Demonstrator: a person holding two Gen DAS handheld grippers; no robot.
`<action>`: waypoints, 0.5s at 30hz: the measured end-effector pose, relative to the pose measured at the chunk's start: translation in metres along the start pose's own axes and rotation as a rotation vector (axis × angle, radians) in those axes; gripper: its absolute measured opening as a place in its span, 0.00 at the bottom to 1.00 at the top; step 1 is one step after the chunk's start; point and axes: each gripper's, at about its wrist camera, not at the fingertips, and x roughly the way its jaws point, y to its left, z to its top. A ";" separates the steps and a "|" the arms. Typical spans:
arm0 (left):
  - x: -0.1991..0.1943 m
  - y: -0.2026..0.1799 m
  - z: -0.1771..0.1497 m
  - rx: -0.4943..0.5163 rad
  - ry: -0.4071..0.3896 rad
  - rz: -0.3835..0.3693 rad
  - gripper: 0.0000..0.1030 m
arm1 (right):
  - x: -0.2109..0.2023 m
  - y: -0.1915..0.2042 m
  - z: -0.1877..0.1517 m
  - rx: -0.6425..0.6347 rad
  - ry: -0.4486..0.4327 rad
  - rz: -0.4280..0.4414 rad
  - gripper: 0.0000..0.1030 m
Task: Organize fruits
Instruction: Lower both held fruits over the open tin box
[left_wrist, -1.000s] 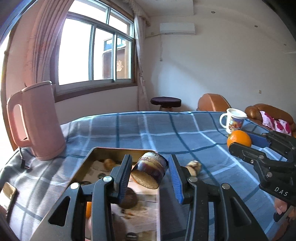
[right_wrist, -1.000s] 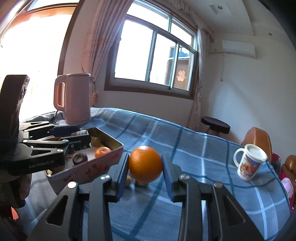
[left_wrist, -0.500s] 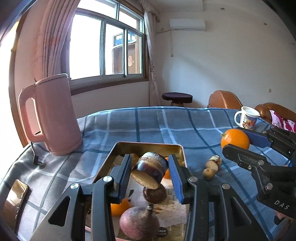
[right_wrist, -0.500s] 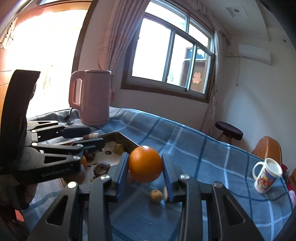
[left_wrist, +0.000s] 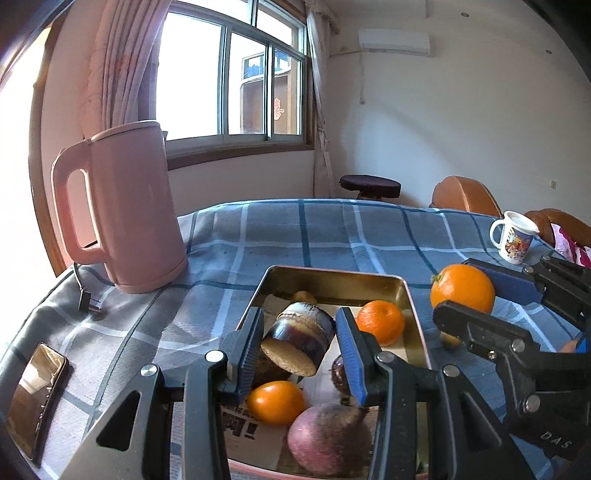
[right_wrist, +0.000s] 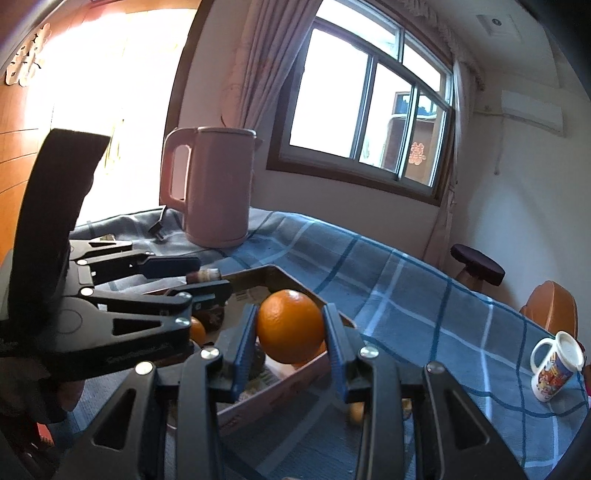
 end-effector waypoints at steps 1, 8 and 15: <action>0.001 0.001 0.000 -0.002 0.004 0.002 0.41 | 0.002 0.003 0.000 0.001 0.003 0.004 0.37; 0.005 0.008 -0.003 -0.012 0.027 0.011 0.41 | 0.013 0.011 0.000 -0.006 0.032 0.028 0.37; 0.009 0.015 -0.006 -0.023 0.046 0.010 0.41 | 0.023 0.017 -0.004 -0.008 0.064 0.046 0.37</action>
